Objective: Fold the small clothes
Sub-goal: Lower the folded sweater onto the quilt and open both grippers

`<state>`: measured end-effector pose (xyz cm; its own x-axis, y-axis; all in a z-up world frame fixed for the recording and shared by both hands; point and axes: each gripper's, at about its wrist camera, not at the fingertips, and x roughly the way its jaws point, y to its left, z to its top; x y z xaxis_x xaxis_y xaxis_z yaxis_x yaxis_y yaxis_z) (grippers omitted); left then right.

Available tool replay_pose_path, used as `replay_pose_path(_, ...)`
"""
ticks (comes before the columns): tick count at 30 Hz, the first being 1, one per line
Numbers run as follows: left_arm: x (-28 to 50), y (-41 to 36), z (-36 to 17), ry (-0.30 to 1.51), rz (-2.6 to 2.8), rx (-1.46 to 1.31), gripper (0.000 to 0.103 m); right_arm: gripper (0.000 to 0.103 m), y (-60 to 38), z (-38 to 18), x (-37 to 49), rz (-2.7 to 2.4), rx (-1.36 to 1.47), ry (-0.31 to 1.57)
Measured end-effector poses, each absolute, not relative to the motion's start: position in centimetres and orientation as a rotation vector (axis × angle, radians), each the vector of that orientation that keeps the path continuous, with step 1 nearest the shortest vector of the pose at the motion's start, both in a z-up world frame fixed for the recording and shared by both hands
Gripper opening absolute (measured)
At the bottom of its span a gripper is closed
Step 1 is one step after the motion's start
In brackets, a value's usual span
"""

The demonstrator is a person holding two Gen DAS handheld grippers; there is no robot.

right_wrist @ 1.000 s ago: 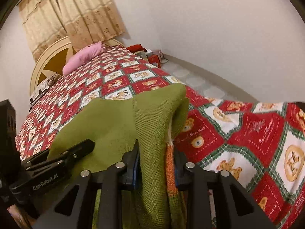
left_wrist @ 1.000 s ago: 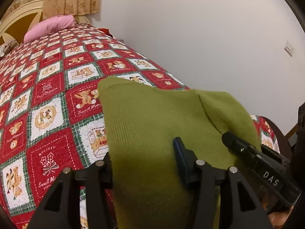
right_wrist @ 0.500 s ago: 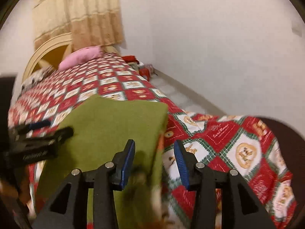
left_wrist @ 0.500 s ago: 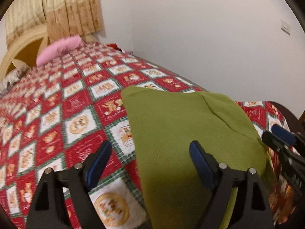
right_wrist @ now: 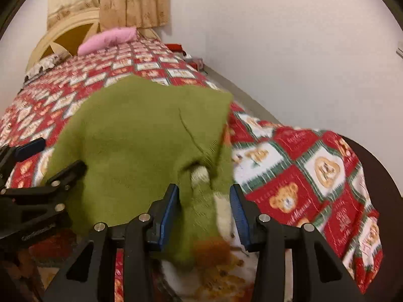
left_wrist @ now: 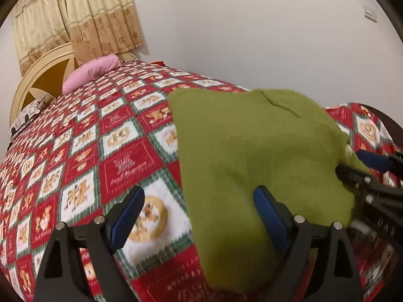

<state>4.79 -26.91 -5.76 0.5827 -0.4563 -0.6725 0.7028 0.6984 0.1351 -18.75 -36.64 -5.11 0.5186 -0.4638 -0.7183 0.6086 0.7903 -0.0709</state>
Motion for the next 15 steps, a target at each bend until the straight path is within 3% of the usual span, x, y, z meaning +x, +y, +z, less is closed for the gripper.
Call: replay_pose_path(15,0.4,-22.9,-3.5,0.697,-0.730,0.374,0.092,0.045,-31.6,-2.2,-25.4,-0.656,0.191,0.744)
